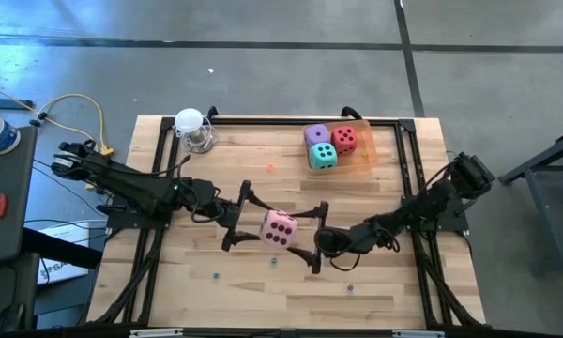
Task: Pick & Place Dice
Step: Put the large pink die into the orange bin
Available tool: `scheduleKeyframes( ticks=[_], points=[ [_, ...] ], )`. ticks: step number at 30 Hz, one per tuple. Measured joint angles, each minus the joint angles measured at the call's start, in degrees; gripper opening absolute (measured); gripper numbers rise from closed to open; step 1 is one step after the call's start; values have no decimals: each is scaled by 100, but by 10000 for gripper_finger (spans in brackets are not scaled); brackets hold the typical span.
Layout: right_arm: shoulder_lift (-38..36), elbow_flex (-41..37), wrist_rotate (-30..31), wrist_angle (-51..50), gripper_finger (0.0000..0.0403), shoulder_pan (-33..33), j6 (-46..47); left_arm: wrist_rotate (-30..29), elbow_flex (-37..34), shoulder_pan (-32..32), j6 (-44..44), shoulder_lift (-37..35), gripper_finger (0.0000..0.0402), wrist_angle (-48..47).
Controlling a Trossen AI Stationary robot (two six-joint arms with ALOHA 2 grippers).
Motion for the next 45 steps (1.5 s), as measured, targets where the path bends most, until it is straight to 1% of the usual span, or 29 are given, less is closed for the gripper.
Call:
scheduleKeyframes(
  ticks=[12, 19, 29, 36, 41, 45],
  points=[
    [-2, 0, -119, 60, 398, -80, 156, -41, 0, 18, 10, -2, 362, 63],
    [-2, -2, -303, 143, 398, -185, 146, -76, 0, 22, 13, -11, 362, 85],
    [-2, -4, -398, 391, 398, -204, 100, -61, 0, 22, 32, 9, 362, 166],
    [-2, -4, -465, 382, 398, -375, 243, -82, 0, 29, 28, 50, 362, 143],
    [-2, -4, -699, 428, 398, -450, 283, -40, 0, 31, 10, 50, 362, 149],
    [-2, -4, -763, 533, 398, -504, 288, -31, 1, 31, 10, 52, 362, 148]
  ],
)
